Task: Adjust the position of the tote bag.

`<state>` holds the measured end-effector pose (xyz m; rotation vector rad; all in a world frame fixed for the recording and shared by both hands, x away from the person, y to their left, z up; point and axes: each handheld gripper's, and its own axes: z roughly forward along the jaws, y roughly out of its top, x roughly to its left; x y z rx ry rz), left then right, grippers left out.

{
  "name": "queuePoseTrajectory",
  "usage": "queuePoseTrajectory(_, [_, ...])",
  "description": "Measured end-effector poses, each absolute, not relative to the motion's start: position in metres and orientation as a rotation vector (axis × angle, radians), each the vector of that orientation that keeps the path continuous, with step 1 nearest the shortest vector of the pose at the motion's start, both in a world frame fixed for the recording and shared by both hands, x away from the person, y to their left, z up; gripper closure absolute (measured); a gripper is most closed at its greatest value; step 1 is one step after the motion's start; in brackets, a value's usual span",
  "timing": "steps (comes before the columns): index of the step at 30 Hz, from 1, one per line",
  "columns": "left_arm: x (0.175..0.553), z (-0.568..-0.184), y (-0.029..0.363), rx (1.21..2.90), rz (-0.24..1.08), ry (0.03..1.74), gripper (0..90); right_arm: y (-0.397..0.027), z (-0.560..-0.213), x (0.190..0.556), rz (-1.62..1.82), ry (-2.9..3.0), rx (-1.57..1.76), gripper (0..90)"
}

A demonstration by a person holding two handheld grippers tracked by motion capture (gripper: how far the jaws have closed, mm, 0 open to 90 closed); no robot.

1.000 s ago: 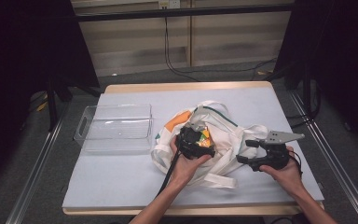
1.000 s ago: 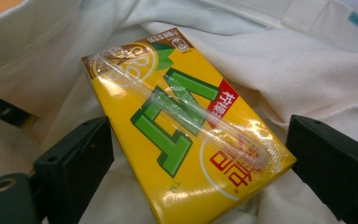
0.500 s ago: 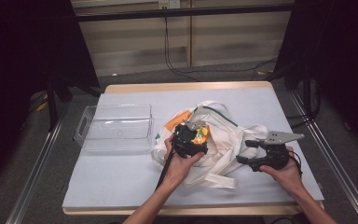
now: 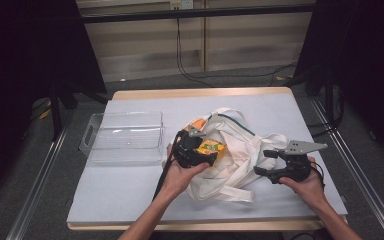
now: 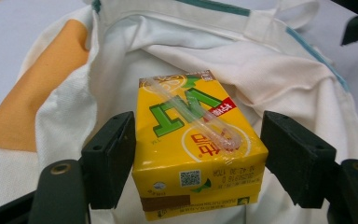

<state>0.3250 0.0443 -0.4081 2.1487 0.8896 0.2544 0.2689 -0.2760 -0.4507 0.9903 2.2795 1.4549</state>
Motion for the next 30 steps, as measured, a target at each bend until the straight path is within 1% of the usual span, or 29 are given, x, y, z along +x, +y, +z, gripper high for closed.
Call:
queuePoseTrajectory(7, [0.32, -0.411, 0.058, 2.198, 0.17, 0.742, 28.0, -0.276, -0.451, 0.269, 1.45, 2.283, 0.993, 23.2])
queuePoseTrajectory(9, [0.319, -0.416, 0.058, 2.218, 0.163, 0.723, 28.0, -0.276, -0.451, 0.27, 1.448, 2.283, 0.991, 23.3])
queuePoseTrajectory(14, [0.318, -0.429, 0.06, 2.255, 0.162, 0.712, 27.9, -0.275, -0.451, 0.269, 1.452, 2.285, 0.992, 23.2])
queuePoseTrajectory(21, [0.314, -0.433, 0.062, 2.198, 0.179, 0.718, 26.4, -0.275, -0.451, 0.269, 1.451, 2.288, 0.987, 23.0])
queuePoseTrajectory(22, [0.313, -0.434, 0.062, 2.182, 0.185, 0.719, 24.1, -0.275, -0.451, 0.269, 1.451, 2.288, 0.987, 22.9])
queuePoseTrajectory(24, [0.31, -0.436, 0.064, 2.167, 0.208, 0.724, 16.3, -0.275, -0.451, 0.269, 1.455, 2.288, 0.99, 22.8])
queuePoseTrajectory(26, [0.308, -0.438, 0.067, 2.133, 0.19, 0.728, 12.1, -0.275, -0.451, 0.269, 1.454, 2.288, 0.989, 22.8])
queuePoseTrajectory(30, [0.299, -0.446, 0.07, 2.107, 0.237, 0.695, 10.6, -0.275, -0.451, 0.269, 1.457, 2.292, 0.989, 22.7])
